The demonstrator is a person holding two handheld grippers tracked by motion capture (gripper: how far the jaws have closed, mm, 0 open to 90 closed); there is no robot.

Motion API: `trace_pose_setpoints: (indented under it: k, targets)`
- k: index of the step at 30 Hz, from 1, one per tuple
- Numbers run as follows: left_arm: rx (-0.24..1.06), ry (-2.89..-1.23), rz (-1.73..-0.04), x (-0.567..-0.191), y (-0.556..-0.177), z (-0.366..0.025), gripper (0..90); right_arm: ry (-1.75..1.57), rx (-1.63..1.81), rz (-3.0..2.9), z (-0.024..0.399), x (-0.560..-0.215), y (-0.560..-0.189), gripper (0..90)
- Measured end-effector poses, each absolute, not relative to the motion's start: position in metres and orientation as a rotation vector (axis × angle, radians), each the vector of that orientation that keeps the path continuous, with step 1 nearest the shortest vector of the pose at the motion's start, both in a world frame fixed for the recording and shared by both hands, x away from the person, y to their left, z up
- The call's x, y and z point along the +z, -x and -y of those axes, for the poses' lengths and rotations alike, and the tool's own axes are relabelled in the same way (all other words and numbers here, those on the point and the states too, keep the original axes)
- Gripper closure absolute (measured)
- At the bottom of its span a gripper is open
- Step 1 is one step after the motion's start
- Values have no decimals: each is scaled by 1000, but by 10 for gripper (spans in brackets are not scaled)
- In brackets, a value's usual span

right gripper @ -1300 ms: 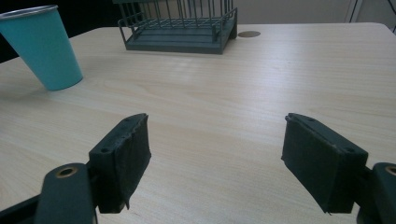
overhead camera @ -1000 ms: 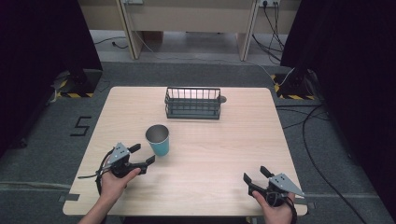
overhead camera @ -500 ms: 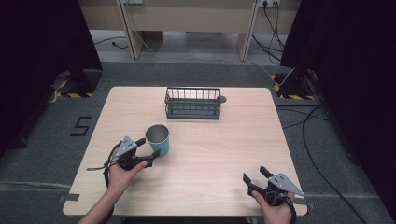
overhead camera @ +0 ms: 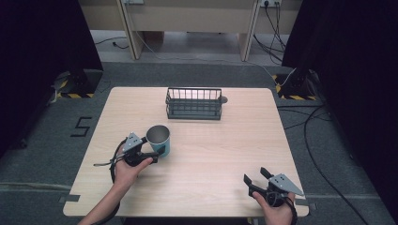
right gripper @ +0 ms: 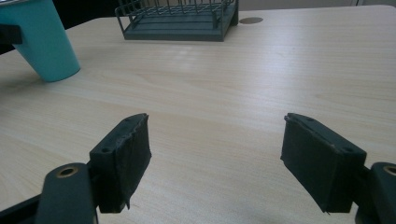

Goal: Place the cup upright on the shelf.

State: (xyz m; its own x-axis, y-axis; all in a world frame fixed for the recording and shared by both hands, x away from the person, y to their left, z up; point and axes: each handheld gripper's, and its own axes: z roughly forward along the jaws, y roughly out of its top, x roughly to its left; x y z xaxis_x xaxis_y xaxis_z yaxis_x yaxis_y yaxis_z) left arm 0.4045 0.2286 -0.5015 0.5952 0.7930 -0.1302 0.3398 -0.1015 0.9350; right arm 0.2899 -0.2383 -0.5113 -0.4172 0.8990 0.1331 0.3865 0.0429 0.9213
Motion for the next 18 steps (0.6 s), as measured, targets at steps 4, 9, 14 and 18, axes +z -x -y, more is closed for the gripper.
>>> trace_pose_setpoints:
  k: [4, 9, 14, 18]
  targets:
    - [499, -1690, -948, -502, -408, -226, 146, -1291, 1369, -1832, 238, -511, -290, 245]
    - [498, -1689, -948, -502, -411, -224, 145, -1291, 1369, -1832, 238, -511, -290, 246]
    - [505, -1688, -938, -503, -411, -224, 155, -1292, 1370, -1835, 239, -511, -290, 246]
    - [504, -1685, -924, -504, -411, -224, 157, -1293, 1370, -1838, 239, -511, -291, 247]
